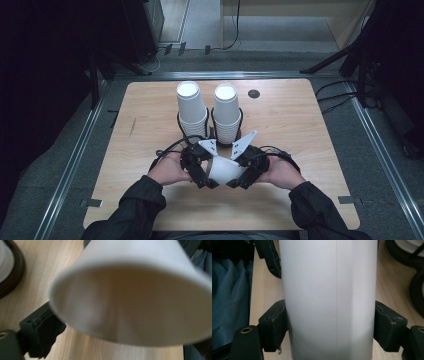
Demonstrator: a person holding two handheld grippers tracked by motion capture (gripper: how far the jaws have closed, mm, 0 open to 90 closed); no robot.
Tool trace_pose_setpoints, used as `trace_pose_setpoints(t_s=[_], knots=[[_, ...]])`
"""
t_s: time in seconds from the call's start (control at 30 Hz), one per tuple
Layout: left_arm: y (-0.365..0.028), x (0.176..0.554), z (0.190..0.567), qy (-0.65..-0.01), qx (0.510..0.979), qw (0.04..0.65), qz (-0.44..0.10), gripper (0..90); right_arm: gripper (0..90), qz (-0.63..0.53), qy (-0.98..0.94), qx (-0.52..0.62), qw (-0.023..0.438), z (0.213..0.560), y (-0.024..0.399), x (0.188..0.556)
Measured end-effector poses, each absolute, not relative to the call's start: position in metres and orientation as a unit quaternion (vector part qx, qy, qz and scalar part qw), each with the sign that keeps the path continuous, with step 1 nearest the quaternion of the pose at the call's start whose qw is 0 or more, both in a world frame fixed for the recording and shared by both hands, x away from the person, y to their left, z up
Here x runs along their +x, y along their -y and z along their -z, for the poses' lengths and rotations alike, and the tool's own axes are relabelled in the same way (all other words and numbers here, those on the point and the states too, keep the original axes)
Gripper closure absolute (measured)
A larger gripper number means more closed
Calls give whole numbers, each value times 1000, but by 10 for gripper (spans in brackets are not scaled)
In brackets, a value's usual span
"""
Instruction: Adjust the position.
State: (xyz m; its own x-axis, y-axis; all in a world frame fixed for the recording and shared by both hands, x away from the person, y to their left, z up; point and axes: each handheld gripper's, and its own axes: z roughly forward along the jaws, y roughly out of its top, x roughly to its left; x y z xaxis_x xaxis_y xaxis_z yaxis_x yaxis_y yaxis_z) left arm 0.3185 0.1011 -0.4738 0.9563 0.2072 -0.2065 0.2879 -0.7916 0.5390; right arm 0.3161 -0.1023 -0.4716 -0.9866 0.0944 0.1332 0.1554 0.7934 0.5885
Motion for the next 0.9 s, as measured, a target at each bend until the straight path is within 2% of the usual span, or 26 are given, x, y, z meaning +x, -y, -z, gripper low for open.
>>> trace_pose_setpoints(t_s=[0.57,0.9], knots=[[-125,322,460,-155,911,375,71,5,223,381,917,-115,37,452,135,325],[-132,324,454,-177,882,429,79,4,222,419,899,-121,38,447,139,324]])
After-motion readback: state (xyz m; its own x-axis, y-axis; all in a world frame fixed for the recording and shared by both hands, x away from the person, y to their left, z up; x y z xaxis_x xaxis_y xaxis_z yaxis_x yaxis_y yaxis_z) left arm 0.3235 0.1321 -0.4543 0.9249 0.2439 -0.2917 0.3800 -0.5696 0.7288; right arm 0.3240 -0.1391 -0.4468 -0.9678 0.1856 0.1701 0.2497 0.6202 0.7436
